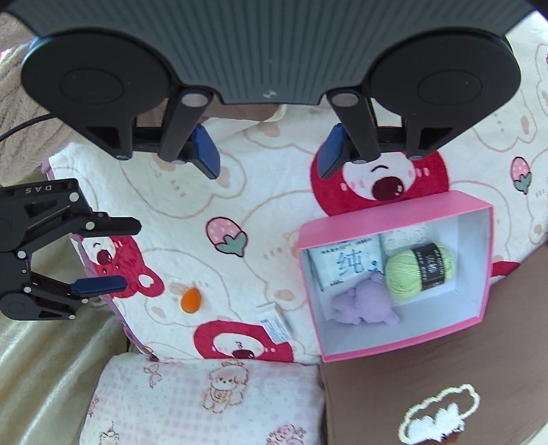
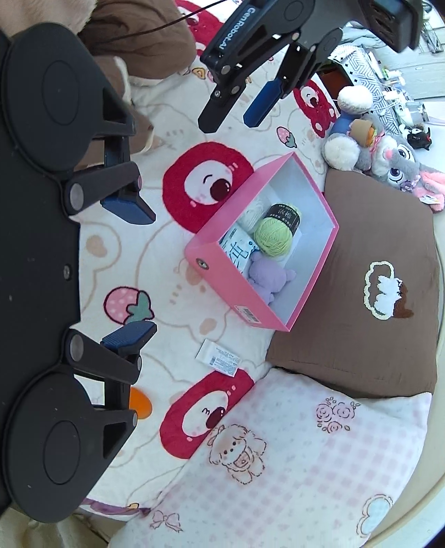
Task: Organize objects
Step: 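Raise the left tool out of the pink box and pull back, then move the left tool toward the orange makeup sponge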
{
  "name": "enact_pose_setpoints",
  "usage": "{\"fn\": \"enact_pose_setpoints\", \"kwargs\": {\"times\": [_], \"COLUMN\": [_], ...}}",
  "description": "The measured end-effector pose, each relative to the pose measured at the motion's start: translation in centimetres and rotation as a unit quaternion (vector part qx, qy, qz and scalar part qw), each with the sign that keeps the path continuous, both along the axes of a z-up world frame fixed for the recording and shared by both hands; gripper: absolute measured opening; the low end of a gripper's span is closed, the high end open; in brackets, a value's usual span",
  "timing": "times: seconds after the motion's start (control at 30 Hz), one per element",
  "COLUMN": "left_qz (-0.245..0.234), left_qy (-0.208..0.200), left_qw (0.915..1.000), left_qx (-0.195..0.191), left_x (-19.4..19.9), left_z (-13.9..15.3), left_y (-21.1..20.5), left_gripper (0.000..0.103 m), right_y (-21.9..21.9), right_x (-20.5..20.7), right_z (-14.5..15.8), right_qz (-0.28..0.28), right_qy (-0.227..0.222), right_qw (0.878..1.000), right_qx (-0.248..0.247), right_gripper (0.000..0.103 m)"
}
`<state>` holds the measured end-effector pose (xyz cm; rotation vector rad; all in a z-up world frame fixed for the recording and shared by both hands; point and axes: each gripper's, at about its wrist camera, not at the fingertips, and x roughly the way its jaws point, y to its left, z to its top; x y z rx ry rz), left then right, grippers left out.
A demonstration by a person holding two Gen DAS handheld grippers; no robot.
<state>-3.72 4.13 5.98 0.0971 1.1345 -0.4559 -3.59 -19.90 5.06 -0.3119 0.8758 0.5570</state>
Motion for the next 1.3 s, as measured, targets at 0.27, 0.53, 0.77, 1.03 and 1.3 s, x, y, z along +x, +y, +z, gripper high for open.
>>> {"fn": "enact_pose_setpoints", "kwargs": {"times": [0.27, 0.53, 0.77, 1.03, 1.3], "left_qz": [-0.027, -0.063, -0.068, -0.08, -0.062], "left_qy": [0.018, 0.018, 0.01, -0.02, -0.045], "left_qw": [0.9995, 0.9978, 0.9971, 0.9946, 0.9915], "left_qx": [0.0, 0.009, -0.031, -0.063, -0.105], "left_x": [2.0, 4.7, 7.8, 10.2, 12.8], "left_z": [-2.6, -6.6, -9.7, -13.1, -13.8], "left_y": [-4.0, -8.4, -10.9, -13.9, -16.1], "left_gripper": [0.078, 0.082, 0.082, 0.082, 0.082], "right_y": [-2.8, -5.2, -7.4, -8.7, -8.6], "right_x": [0.5, 2.7, 4.8, 6.7, 8.7], "right_z": [-2.9, -7.9, -11.8, -14.3, -15.8], "right_qz": [0.008, -0.001, -0.045, -0.082, -0.113], "right_qy": [-0.013, -0.006, -0.046, -0.04, -0.064], "right_qw": [1.0, 1.0, 0.995, 0.992, 0.989], "right_qx": [-0.002, -0.028, -0.08, -0.083, -0.067], "right_gripper": [0.075, 0.075, 0.076, 0.076, 0.076]}}
